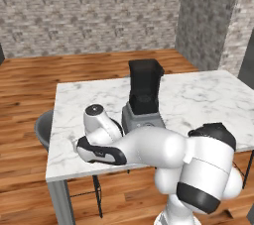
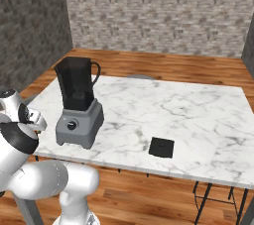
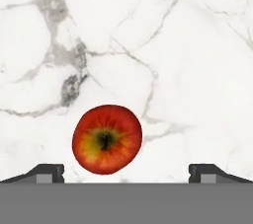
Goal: Open the blender lid, put the apple in the blender, close the lid, and start the blender.
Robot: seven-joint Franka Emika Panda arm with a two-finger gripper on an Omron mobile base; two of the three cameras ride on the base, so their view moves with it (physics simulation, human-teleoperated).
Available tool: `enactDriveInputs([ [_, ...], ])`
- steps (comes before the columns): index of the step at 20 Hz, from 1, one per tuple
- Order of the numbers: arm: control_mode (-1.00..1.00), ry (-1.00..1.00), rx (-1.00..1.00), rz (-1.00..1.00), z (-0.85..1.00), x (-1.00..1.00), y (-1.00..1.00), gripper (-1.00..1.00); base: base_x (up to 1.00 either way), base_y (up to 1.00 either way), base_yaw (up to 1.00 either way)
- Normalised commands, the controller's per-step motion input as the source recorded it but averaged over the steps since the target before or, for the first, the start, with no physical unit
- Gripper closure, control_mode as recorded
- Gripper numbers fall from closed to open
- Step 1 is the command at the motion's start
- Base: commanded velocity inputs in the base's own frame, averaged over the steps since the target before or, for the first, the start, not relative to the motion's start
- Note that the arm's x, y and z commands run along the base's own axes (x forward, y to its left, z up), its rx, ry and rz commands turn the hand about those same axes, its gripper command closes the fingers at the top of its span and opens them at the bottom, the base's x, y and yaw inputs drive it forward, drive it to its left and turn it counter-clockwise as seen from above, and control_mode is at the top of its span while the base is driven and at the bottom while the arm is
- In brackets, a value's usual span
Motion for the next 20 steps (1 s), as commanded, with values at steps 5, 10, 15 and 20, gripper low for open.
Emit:
enactDriveInputs([
  [5,-1.0,0.0,0.0,0.0,-0.08,0.0,0.0,-1.0,0.0,0.0,0.0],
  [10,-1.0,0.0,0.0,0.0,0.0,0.01,0.0,-1.0,0.0,0.0,0.0],
  [15,-1.0,0.0,0.0,0.0,-0.01,0.0,0.0,-1.0,0.0,0.0,0.0],
  [20,-1.0,0.0,0.0,0.0,-0.08,0.02,0.05,-1.0,0.0,0.0,0.0],
])
